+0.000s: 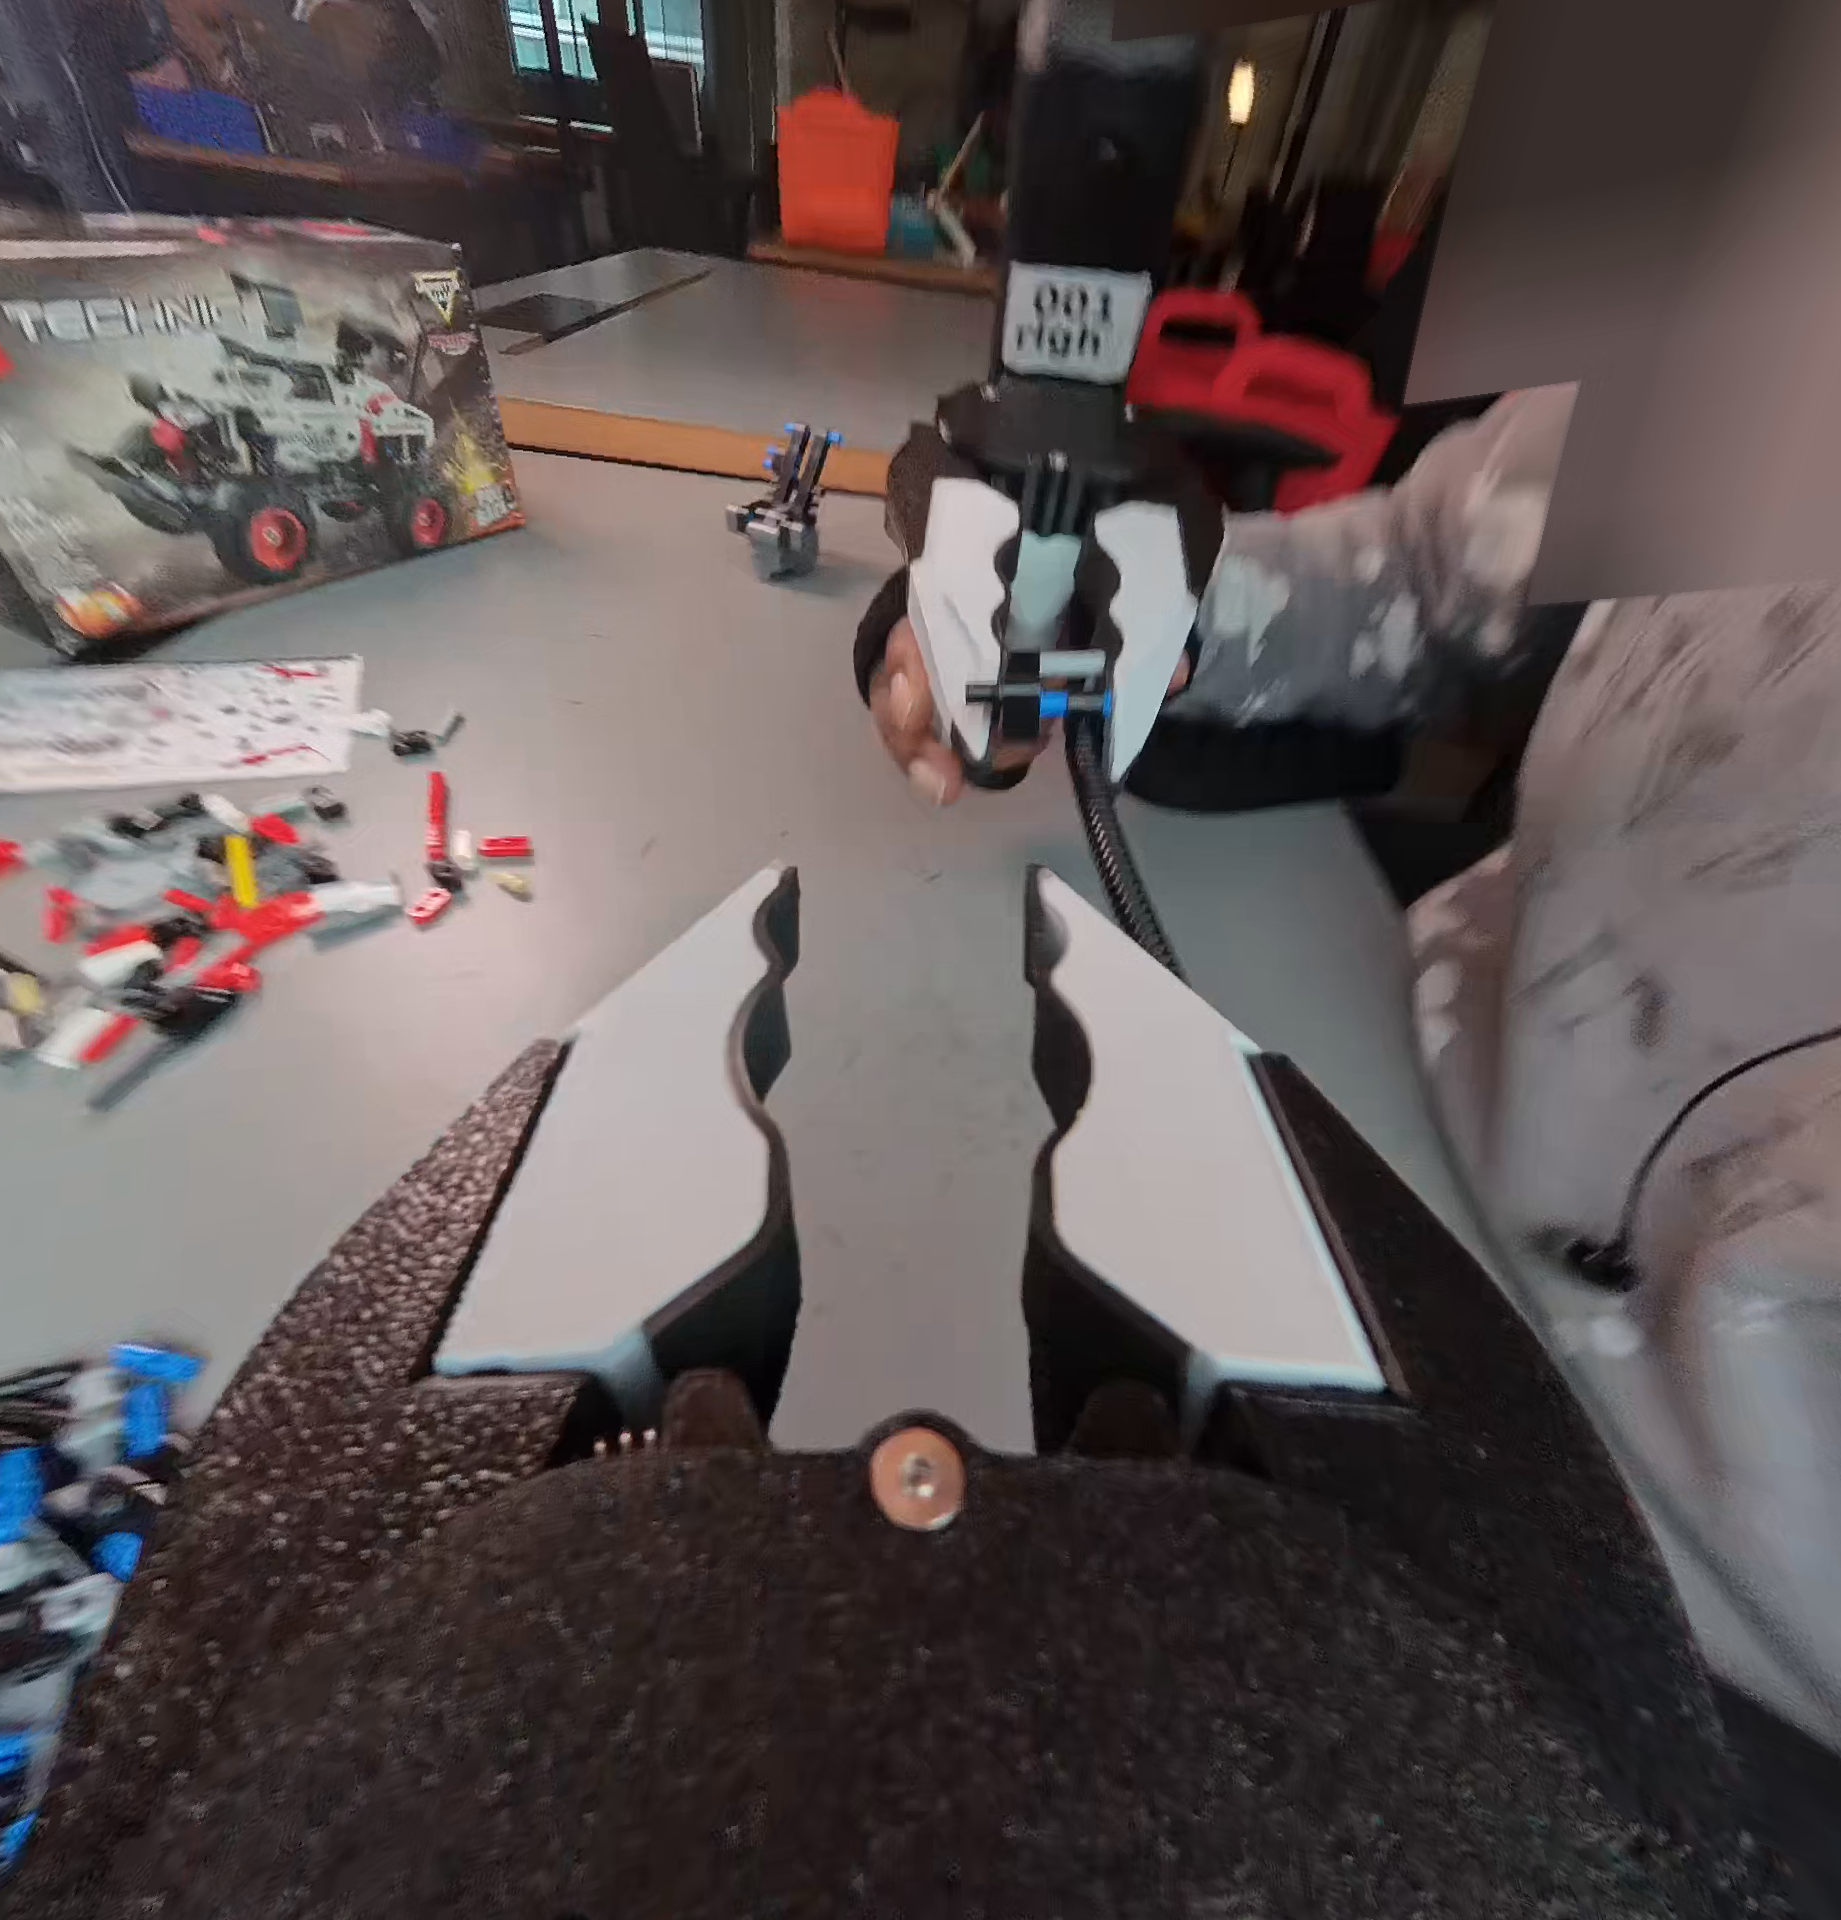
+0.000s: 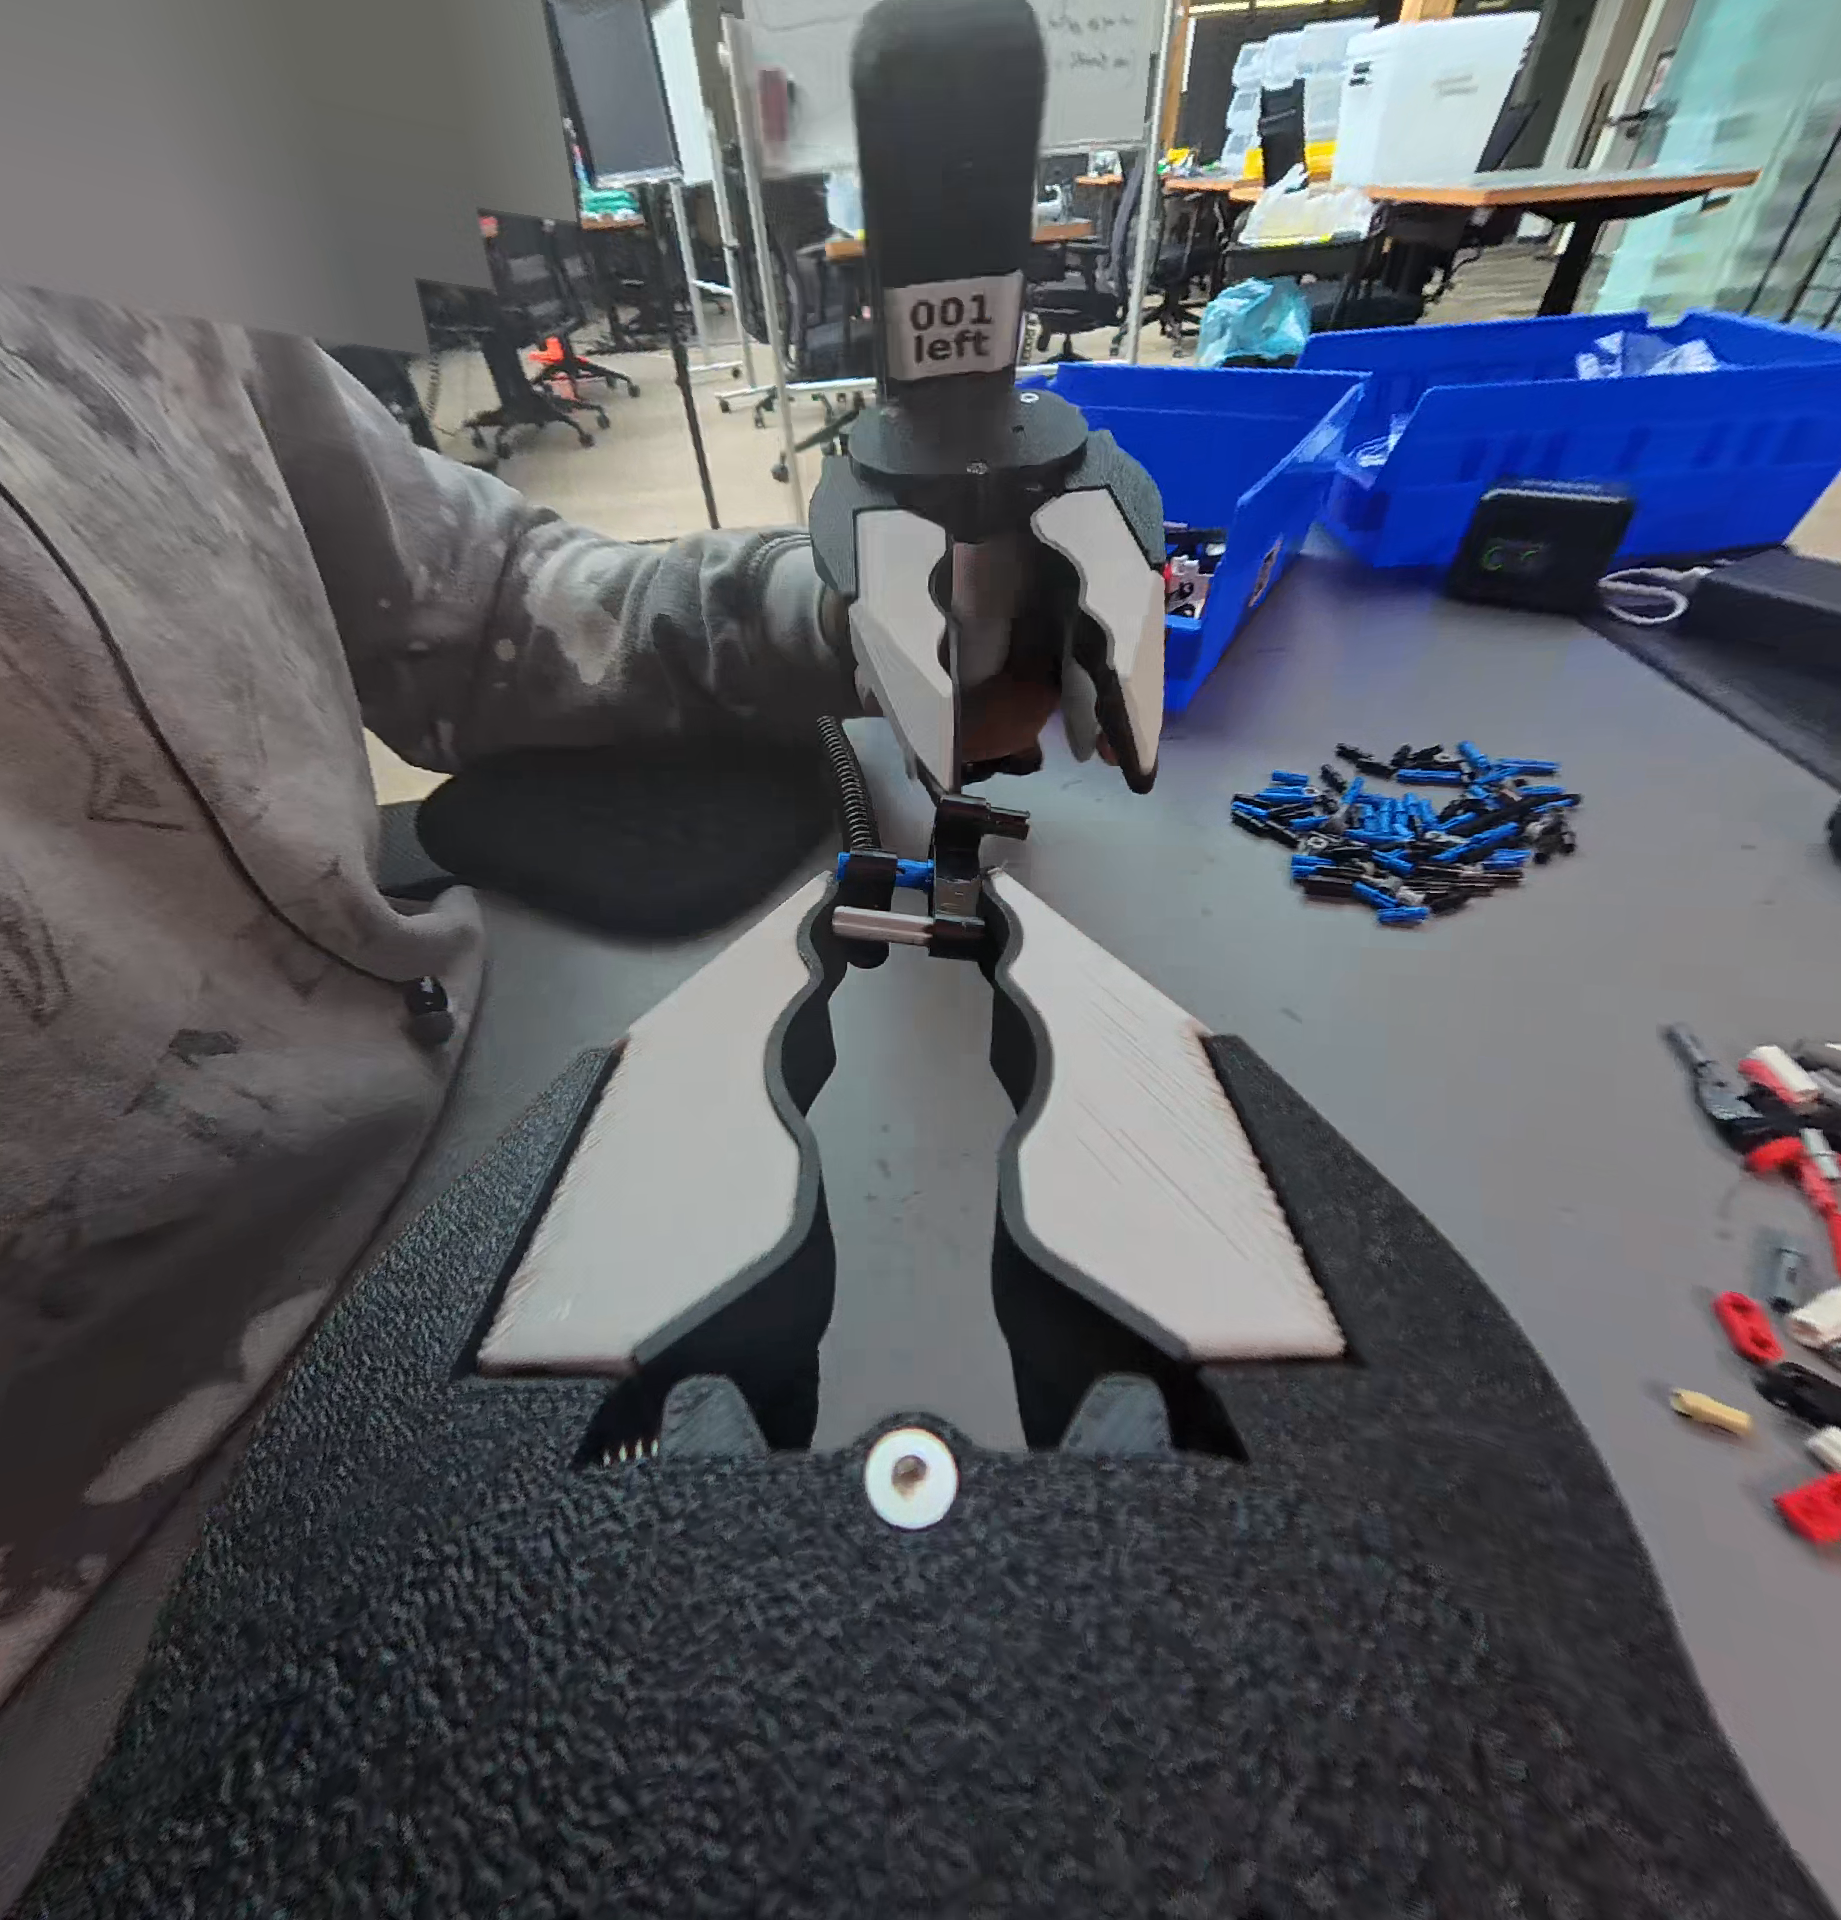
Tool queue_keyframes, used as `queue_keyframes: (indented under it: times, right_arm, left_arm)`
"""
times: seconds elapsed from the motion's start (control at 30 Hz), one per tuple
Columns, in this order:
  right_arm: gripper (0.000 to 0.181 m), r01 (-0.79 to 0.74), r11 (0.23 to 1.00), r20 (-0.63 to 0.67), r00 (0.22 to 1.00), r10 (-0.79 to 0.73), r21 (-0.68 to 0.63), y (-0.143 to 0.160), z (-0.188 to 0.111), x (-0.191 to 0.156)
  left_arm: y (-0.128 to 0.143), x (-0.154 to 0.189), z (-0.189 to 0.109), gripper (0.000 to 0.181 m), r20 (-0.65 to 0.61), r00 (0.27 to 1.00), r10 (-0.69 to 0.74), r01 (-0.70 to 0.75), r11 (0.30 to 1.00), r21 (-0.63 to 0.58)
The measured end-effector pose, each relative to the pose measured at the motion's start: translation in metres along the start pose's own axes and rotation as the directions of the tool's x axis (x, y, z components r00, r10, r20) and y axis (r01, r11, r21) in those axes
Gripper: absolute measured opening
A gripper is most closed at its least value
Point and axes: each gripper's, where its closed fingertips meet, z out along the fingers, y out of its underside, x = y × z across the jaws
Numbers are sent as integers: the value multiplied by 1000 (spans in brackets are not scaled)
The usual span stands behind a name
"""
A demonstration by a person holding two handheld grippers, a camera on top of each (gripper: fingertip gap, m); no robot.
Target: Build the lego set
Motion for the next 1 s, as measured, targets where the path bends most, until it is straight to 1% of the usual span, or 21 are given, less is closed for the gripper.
queue_keyframes:
  times: [0.03,0.07,0.1,0.13,0.2,0.23,0.3,0.33,0.37,0.4,0.57,0.7,0.8,0.87,1.0]
  right_arm:
    - [25,46,999,-35,998,-46,-17,1,0,3]
    - [24,83,996,-61,994,-85,-38,4,0,5]
    - [25,111,993,-83,990,-115,-50,5,1,6]
    - [25,129,990,-99,986,-133,-53,5,2,6]
    - [25,145,987,-111,982,-151,-65,5,4,5]
    - [25,152,987,-117,981,-158,-58,2,4,5]
    - [25,123,992,-92,988,-125,-28,-4,5,1]
    - [25,93,996,-79,992,-93,1,-8,4,0]
    - [25,66,998,-72,995,-65,20,-10,3,0]
    - [25,40,998,-63,997,-37,38,-12,3,0]
    - [25,-40,985,-32,998,46,165,-23,1,-2]
    - [28,-56,968,-28,997,65,246,-33,-3,1]
    - [28,-11,970,-36,999,20,243,-35,-4,-1]
    - [27,13,968,-81,997,7,251,-38,-5,3]
    - [30,-2,972,-117,993,30,235,-37,-5,10]
  left_arm:
    - [-8,1,-2,47,-72,987,-141,145,988,56]
    - [-17,6,-2,50,-145,963,-228,242,966,91]
    - [-20,11,1,50,-187,947,-262,282,955,94]
    - [-18,16,5,50,-198,945,-260,277,959,64]
    - [-7,25,17,50,-183,960,-213,214,977,-17]
    - [-3,28,22,46,-178,964,-197,193,980,-40]
    - [-3,31,28,25,-170,967,-187,182,982,-45]
    - [-6,34,28,14,-190,964,-184,182,983,-28]
    - [-11,37,26,8,-215,958,-189,193,981,-3]
    - [-14,38,25,6,-230,953,-198,207,978,14]
    - [-19,38,28,5,-265,930,-256,285,956,75]
    - [-36,33,23,5,-323,887,-329,399,900,178]
    - [-47,29,15,5,-367,857,-362,461,857,231]
    - [-45,26,14,5,-342,869,-358,447,865,229]
    - [-43,26,15,5,-318,884,-341,419,881,218]
